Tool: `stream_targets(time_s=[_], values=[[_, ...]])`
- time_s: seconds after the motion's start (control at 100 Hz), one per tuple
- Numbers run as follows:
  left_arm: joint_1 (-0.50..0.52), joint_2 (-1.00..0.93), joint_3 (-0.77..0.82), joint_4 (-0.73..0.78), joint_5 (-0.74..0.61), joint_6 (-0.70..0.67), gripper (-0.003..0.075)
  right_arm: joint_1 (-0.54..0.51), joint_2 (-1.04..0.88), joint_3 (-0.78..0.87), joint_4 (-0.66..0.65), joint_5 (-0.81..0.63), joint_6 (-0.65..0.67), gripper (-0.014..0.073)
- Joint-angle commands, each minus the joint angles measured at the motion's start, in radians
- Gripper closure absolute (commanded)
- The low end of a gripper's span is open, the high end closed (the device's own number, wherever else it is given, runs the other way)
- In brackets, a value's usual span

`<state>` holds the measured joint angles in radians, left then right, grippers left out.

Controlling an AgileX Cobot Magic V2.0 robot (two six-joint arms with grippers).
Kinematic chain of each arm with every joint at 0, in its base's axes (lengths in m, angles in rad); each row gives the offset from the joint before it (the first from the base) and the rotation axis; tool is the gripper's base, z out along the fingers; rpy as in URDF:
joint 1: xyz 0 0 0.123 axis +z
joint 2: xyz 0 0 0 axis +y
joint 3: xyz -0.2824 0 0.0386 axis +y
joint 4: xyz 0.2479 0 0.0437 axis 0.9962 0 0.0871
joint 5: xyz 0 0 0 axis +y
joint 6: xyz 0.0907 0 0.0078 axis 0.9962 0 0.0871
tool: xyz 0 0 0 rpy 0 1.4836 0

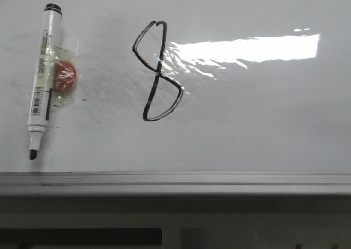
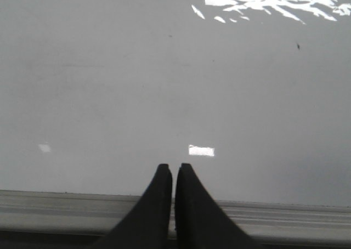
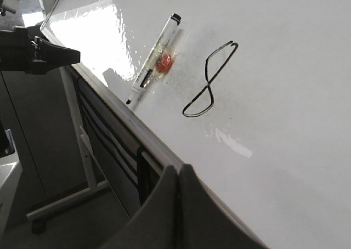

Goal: Write number 8 on whiteboard

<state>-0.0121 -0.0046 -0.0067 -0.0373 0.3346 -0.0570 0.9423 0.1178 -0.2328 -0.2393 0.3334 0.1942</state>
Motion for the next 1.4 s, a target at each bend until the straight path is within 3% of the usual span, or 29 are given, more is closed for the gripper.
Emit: stream_targets(time_s=[0.0, 0.19, 0.3, 0.55, 0.66, 0.93, 1.03, 1.15, 1.39], values=[[0.0, -0.027, 0.041, 0.001, -0.044, -0.008, 0.0741, 0.002, 0.009, -0.026, -0.013, -0.073, -0.002, 0.0657], [0.0, -0.027, 0.041, 0.001, -0.044, -0.008, 0.0741, -0.007, 0.009, -0.026, -0.006, -0.079, -0.002, 0.0657], [0.0, -0.027, 0.041, 0.001, -0.044, -0.008, 0.0741, -0.056, 0.011, -0.002, 0.089, -0.106, -0.004, 0.0657], [0.0, -0.027, 0.041, 0.001, -0.044, -0.008, 0.0741, -0.389, 0.031, 0.16, 0.194, -0.56, -0.006, 0.0657], [0.0, -0.027, 0.041, 0.001, -0.044, -0.008, 0.0741, -0.552, 0.029, 0.185, 0.194, -0.592, -0.006, 0.0657], [0.0, -0.027, 0.041, 0.001, -0.044, -0.008, 0.0741, -0.915, -0.014, 0.255, 0.169, -0.536, -0.006, 0.0657], [0.0, -0.027, 0.041, 0.001, -0.044, -0.008, 0.0741, -0.997, -0.081, 0.255, 0.169, -0.4, -0.02, 0.0657], [0.0, -0.027, 0.041, 0.001, -0.044, -0.008, 0.0741, -1.054, -0.153, 0.255, 0.185, -0.263, -0.103, 0.0657], [0.0, -0.027, 0.04, 0.001, -0.042, -0.008, 0.0741, -1.058, -0.15, 0.255, 0.202, -0.047, -0.156, 0.0657]])
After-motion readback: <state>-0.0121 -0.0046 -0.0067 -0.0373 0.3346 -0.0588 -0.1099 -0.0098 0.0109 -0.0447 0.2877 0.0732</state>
